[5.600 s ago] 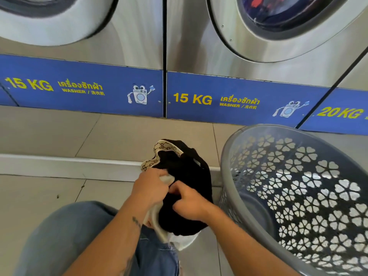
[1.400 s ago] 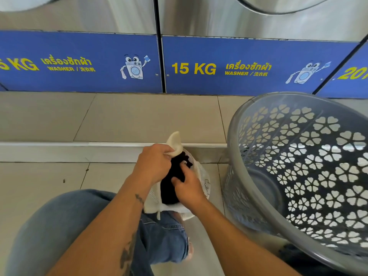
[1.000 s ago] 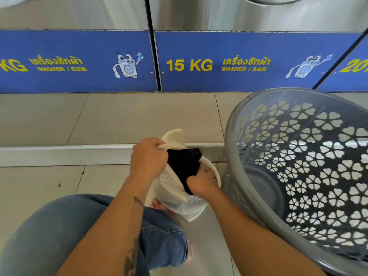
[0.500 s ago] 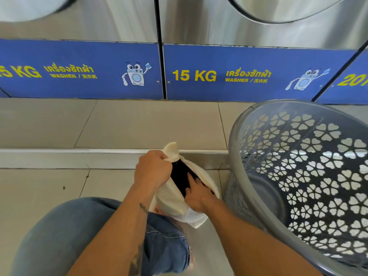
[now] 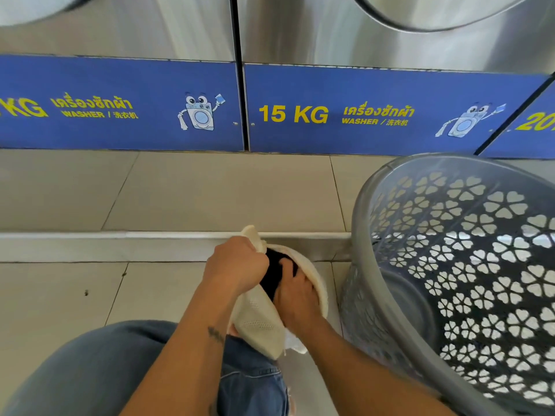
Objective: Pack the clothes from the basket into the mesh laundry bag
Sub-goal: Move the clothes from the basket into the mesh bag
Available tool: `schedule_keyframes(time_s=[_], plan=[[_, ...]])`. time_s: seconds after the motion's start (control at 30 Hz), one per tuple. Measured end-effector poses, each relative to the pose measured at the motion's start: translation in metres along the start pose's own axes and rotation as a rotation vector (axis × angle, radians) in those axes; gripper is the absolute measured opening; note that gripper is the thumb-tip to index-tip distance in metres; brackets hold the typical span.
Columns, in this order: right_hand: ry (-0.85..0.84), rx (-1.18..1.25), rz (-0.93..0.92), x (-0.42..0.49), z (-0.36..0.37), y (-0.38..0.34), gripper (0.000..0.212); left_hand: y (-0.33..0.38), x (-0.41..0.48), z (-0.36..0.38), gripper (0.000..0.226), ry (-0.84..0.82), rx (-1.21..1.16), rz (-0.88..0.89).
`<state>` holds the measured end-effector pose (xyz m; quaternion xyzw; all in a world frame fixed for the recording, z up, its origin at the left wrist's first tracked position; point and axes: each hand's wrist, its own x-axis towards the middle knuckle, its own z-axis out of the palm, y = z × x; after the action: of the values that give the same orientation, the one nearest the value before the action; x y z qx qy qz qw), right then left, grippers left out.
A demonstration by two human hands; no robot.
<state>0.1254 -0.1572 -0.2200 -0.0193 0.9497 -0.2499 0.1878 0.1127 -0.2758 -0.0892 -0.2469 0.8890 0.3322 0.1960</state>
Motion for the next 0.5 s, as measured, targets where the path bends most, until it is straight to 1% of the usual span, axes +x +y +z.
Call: schedule_keyframes(time_s=[0.07,0.13,0.17,0.23,0.3,0.33,0.37,0.4,0.43,0.5], plan=[[-0.02,-0.104,-0.011,-0.003,0.009,0.01,0.063,0.002,0.001,-0.001,0.033,-0.035,-0.065,-0.035],[-0.048,-0.048,0.003,-0.001,0.001,0.007,0.068,0.004,0.004,0.0,0.034,-0.052,-0.08,-0.037],[-0.091,0.028,0.013,0.001,-0.008,0.001,0.07,0.004,0.006,-0.001,0.032,-0.041,-0.071,-0.032],[-0.236,0.131,0.052,0.005,-0.028,-0.014,0.071,0.002,0.01,-0.002,0.03,-0.002,-0.05,-0.022],[-0.37,0.114,0.062,0.003,-0.052,-0.029,0.069,-0.002,0.01,-0.004,0.031,0.024,-0.043,-0.029],[-0.385,0.113,0.049,0.002,-0.065,-0.036,0.063,-0.003,0.01,-0.005,0.032,0.028,-0.047,-0.04],[-0.367,0.143,0.027,0.001,-0.076,-0.043,0.054,-0.004,0.009,-0.005,0.034,0.023,-0.054,-0.05],[-0.324,0.196,0.01,0.0,-0.085,-0.048,0.045,-0.004,0.009,-0.006,0.034,0.016,-0.061,-0.059],[-0.259,0.246,0.007,0.002,-0.093,-0.053,0.04,-0.004,0.009,-0.006,0.034,0.012,-0.068,-0.067],[-0.081,0.345,0.021,0.014,-0.1,-0.059,0.041,-0.002,0.008,-0.008,0.032,0.009,-0.071,-0.08]])
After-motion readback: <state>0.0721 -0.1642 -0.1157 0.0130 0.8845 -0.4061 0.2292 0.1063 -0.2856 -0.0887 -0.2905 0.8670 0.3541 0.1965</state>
